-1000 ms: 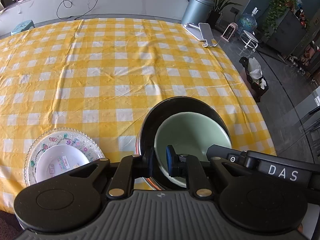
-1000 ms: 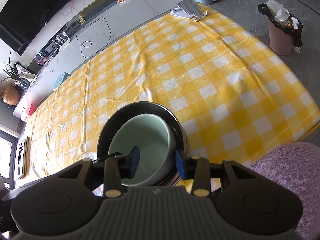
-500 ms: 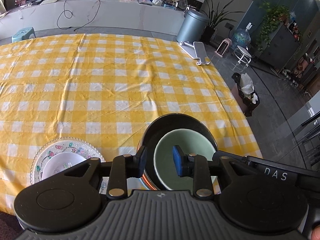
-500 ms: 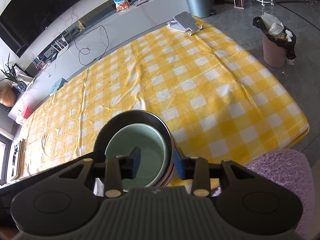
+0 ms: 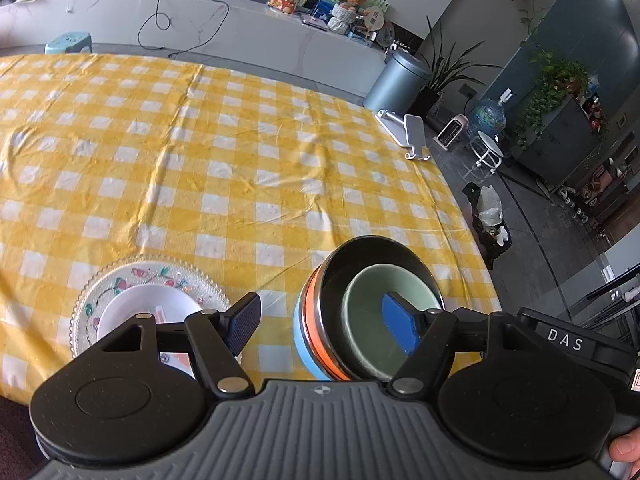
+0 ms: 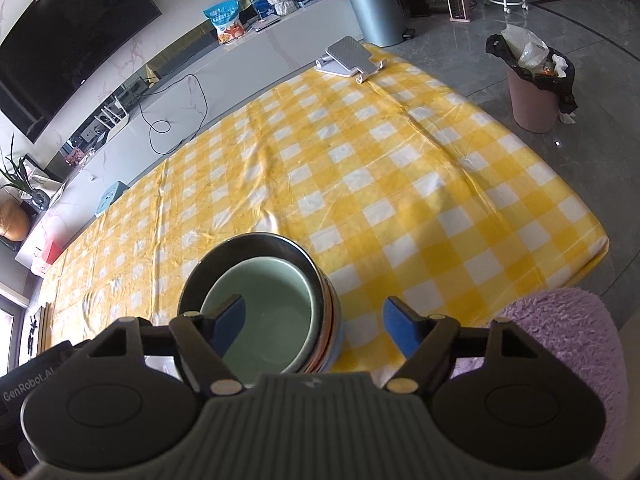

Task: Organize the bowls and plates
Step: 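Close both grippers on the rim of the nested bowl stack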

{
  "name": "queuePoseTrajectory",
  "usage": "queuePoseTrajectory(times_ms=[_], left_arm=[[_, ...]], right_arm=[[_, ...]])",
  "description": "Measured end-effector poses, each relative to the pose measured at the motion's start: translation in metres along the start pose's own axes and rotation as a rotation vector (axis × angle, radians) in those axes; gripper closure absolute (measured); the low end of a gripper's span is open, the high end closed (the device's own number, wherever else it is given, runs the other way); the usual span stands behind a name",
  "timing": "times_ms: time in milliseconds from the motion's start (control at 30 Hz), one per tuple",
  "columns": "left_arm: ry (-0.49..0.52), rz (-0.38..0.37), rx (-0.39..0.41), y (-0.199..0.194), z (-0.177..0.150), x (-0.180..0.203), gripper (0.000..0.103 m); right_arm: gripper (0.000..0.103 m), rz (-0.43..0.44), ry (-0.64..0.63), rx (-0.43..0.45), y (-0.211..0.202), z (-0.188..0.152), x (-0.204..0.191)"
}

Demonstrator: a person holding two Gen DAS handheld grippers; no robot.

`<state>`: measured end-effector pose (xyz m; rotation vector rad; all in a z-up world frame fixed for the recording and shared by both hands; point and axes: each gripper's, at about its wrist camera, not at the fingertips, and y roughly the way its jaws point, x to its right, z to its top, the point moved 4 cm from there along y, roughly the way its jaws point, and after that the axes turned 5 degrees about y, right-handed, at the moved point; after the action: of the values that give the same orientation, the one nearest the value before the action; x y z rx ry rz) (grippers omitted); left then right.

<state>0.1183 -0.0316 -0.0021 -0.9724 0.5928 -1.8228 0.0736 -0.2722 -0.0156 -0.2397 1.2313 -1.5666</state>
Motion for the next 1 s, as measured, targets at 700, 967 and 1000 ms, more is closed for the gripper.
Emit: queuePoseTrajectory(times_ms=[700,967,1000], left_arm=[[-0.009,0.042,-0.126,0.058,-0.018,0.005,0.032],[0.017,0.098,-0.099,0.059,-0.011,0.002,0.036],[0.015,0.098,-0.100,0.059,-0.011,0.002,0.036]], right_arm=[[0.027,0.058,0.094,-0.125,0.058,-0.006,0.024],[0.027,0.083,0.106,-0.143,0.070,-0.003,0.024],[0.027,0.084,0.108,-0.145,0.072,-0.003,0.025]])
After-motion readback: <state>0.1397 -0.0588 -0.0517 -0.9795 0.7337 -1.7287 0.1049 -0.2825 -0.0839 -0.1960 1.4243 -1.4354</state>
